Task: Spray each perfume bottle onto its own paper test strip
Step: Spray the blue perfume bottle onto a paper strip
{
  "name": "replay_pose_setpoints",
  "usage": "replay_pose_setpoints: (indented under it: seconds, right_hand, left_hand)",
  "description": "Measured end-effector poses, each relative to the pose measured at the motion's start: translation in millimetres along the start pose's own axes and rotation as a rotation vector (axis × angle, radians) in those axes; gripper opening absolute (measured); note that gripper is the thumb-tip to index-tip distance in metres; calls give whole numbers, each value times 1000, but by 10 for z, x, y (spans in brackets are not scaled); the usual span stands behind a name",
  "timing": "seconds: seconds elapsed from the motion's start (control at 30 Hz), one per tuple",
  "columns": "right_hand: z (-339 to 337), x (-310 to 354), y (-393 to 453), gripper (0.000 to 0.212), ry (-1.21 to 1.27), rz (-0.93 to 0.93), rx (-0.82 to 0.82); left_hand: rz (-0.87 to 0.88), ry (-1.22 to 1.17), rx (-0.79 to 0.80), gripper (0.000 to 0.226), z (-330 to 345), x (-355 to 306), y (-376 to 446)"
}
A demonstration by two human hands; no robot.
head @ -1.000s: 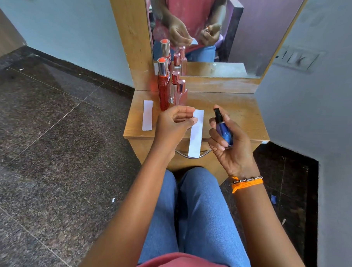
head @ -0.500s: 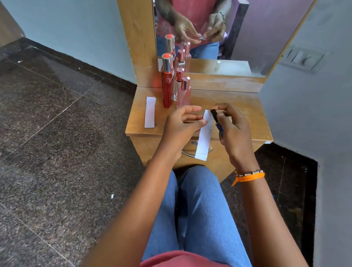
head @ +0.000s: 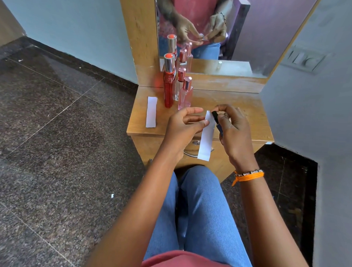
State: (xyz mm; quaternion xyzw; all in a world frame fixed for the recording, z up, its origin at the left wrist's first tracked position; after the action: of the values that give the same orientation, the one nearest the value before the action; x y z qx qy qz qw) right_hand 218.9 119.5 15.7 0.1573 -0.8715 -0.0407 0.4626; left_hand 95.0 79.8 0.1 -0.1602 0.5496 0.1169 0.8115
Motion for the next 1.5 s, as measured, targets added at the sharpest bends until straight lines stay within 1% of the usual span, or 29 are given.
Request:
replay_pose_setpoints:
  seconds: [0.33, 0.73, 0.8, 0.93, 1.03, 1.1, 1.2, 1.3, 1.5]
  right_hand:
    - [54, -48, 20, 20, 41, 20, 15]
    - [64, -43, 12, 23, 52, 38, 49]
    - [50, -21, 2, 23, 107, 44, 49]
    - [-45, 30, -27, 26, 260, 87, 0]
    - [-97, 40, -36, 17, 419, 145, 9]
    - [-107, 19, -33, 13, 474, 182, 39]
    - [-96, -15, -55, 21, 561, 229, 136]
    - [-68, -1, -100, 23, 701, 259, 239]
    - [17, -42, -111, 27, 857, 300, 292]
  left_hand:
    - [-33, -23, -11, 29, -4, 54, 14]
    - [-39, -26, -5, 30, -3, 55, 3]
    - [-48, -29, -6, 30, 0, 59, -2]
    - [-52, -26, -11, 29, -3, 60, -19]
    - [-41, -22, -14, 28, -14, 47, -22]
    - [-30, -24, -16, 28, -17, 34, -22]
    - [-11, -21, -27, 28, -25, 22, -22]
    - [0, -16, -43, 28, -36, 23, -15]
    - [-5, -20, -53, 27, -43, 39, 1]
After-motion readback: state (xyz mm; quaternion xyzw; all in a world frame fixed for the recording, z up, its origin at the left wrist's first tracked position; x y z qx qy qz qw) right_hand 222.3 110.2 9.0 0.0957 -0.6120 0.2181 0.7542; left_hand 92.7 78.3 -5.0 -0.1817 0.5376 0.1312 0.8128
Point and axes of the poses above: each hand's wrist, its own y-axis towards the middle knuckle, its own z-axis out of the palm, x = y × z, the point moved 4 cm from there along y, towards the middle knuckle, and after that the axes turned 15 degrees about -y, right-handed, at the moved point
